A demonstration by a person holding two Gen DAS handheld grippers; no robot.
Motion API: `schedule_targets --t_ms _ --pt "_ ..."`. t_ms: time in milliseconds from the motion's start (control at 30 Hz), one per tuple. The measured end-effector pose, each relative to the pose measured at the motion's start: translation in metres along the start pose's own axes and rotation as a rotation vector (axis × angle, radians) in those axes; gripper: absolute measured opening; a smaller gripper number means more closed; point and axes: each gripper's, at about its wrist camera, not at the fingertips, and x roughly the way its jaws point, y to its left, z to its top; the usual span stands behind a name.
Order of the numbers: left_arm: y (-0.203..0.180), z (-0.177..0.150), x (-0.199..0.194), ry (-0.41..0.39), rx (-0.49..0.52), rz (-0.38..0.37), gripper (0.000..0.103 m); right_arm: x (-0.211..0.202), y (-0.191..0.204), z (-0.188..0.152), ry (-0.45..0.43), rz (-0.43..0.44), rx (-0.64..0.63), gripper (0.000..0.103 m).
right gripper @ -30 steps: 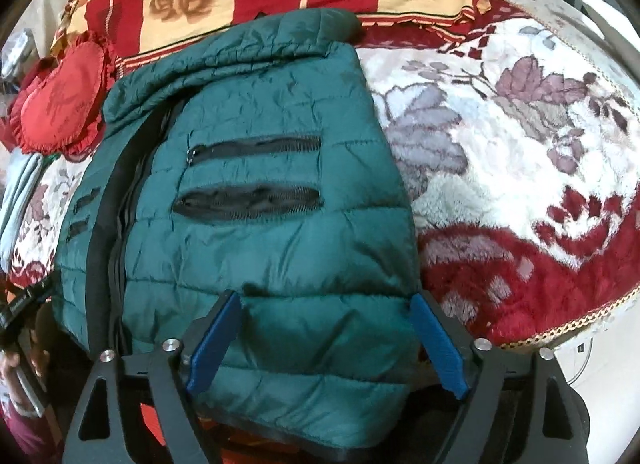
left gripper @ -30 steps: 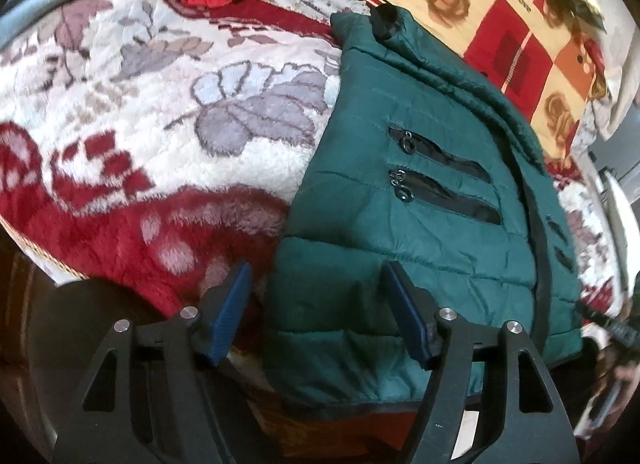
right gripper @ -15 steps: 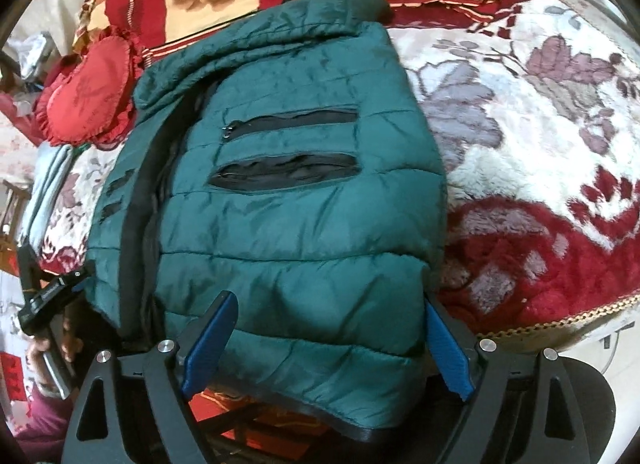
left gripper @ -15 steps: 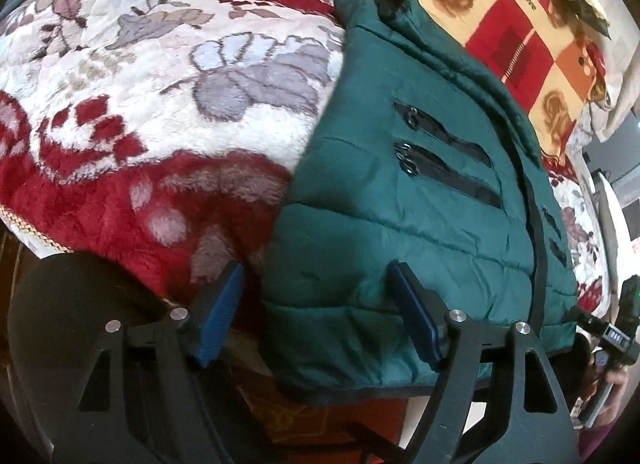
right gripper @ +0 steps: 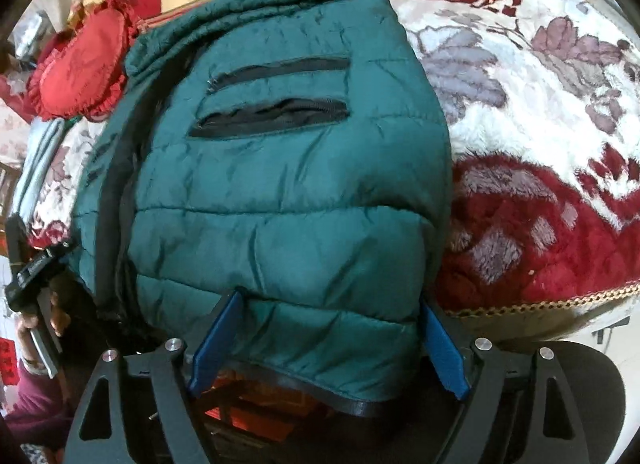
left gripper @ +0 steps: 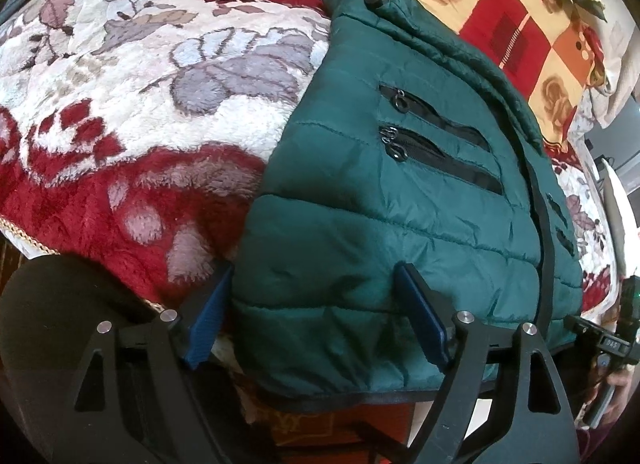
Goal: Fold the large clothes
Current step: 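Move both grippers to the jacket hem, then close both grippers on the hem and lift it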
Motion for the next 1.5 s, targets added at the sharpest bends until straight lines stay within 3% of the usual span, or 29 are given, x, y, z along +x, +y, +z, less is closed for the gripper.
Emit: schedule_targets --t_ms 100,200,267,300,367,467,600,767,967,1300,1500 --pt "-0.002 0.0 0.0 0.014 0.018 -0.01 0.08 -0.008 0.001 -0.001 -0.03 0.025 -0.011 0.047" --pt "-0.006 -0.001 -0.004 0.004 0.041 -0.016 0.052 -0.013 0.009 0.0 -0.044 0.002 -0.069 0.027" --pt "-0.01 -0.002 -0.009 -0.013 0.065 0.003 0.034 -0.023 0.009 0.001 -0.078 0.015 -0.073 0.019" --pt "-0.012 -0.002 -0.012 -0.023 0.082 0.016 0.031 -0.03 0.011 0.001 -0.1 0.028 -0.077 0.017" --pt "-0.016 -0.002 -0.017 -0.037 0.101 0.033 0.022 -0.041 0.014 0.003 -0.137 0.043 -0.091 0.016" --pt "-0.021 0.0 -0.025 -0.055 0.121 0.047 0.017 -0.056 0.018 0.007 -0.195 0.067 -0.095 0.014" --pt "-0.027 0.004 -0.042 -0.092 0.145 0.044 0.015 -0.066 0.022 0.015 -0.239 0.087 -0.095 0.014" --pt "-0.028 0.021 -0.072 -0.151 0.119 -0.013 0.014 -0.085 0.02 0.03 -0.309 0.138 -0.063 0.013" --pt "-0.032 0.047 -0.095 -0.215 0.095 -0.055 0.014 -0.107 0.013 0.054 -0.352 0.242 -0.006 0.013" --pt "-0.031 0.084 -0.11 -0.27 0.022 -0.11 0.013 -0.119 0.006 0.088 -0.4 0.28 0.043 0.013" --pt "-0.036 0.116 -0.113 -0.313 -0.007 -0.111 0.013 -0.121 0.007 0.121 -0.443 0.225 0.045 0.013"
